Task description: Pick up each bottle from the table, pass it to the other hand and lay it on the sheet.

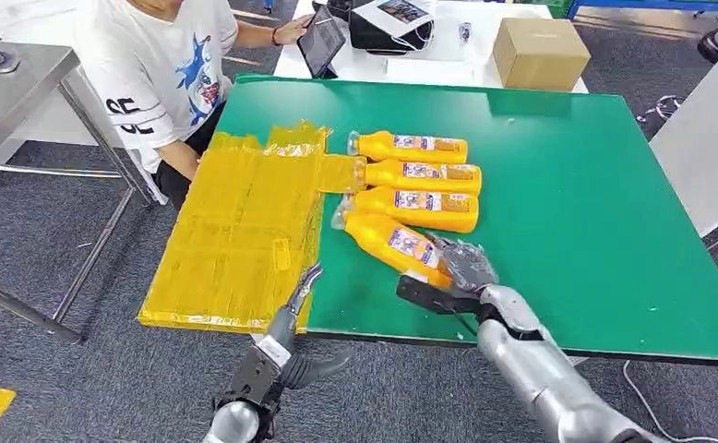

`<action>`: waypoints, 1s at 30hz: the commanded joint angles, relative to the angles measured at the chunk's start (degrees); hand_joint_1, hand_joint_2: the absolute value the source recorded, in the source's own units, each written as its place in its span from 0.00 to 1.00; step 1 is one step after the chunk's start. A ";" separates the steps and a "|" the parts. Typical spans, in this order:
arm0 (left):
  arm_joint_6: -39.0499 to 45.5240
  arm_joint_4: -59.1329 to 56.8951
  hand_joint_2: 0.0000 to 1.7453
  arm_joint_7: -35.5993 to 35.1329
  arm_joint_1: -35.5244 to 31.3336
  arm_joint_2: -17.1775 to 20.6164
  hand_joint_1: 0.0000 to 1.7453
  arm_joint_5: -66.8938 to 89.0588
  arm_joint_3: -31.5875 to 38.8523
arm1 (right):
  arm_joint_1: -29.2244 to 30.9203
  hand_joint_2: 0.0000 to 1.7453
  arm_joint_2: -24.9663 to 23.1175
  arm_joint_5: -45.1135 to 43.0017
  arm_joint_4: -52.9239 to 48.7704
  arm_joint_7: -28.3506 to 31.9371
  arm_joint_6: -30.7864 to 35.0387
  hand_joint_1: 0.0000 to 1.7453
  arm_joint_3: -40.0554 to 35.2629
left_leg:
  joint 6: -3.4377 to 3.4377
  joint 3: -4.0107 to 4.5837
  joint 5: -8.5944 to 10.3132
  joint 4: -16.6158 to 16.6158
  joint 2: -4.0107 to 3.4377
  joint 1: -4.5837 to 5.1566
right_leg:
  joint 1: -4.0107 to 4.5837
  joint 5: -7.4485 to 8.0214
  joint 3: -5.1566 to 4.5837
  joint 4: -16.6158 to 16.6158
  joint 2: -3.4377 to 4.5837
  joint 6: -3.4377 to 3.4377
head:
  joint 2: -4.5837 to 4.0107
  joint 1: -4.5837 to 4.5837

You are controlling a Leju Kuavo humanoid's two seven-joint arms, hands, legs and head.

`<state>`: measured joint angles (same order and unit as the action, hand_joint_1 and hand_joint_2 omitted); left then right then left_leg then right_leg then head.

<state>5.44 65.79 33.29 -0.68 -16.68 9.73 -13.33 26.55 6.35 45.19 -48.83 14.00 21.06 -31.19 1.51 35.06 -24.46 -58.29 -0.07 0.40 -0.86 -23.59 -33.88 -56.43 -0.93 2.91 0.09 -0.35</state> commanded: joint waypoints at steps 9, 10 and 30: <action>-4.99 4.89 1.00 -2.34 0.67 1.02 0.00 -13.69 -3.18 | -20.34 1.00 -19.18 -1.99 -43.95 24.30 18.94 1.00 26.29 | -0.18 0.08 -0.19 -0.03 0.22 -0.08 | 0.07 -0.25 -0.06 -0.06 -0.09 -0.21 | 0.00 0.00; -4.99 4.89 1.00 -2.34 0.67 1.02 0.00 -13.69 -3.18 | -20.34 1.00 -19.18 -1.99 -43.95 24.30 18.94 1.00 26.29 | -0.13 0.22 -0.10 0.00 0.28 -0.06 | 0.04 -0.17 -0.15 -0.01 -0.18 -0.15 | 0.00 0.00; -19.42 11.85 1.00 -6.87 -1.09 5.14 0.00 -29.73 -7.52 | -21.45 1.00 -16.58 -22.71 -15.15 26.00 15.48 1.00 2.46 | -0.17 -0.06 -0.10 0.18 -0.18 -0.15 | 0.14 -0.03 0.01 0.21 0.22 -0.19 | 0.00 0.02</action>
<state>-13.07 77.44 27.15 0.43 -14.54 -18.88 -19.04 3.24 -11.30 25.18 -81.80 39.87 36.52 -15.11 1.50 35.40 -24.48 -58.27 0.00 0.37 -0.84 -23.63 -34.22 -56.41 -1.01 2.88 0.09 -0.33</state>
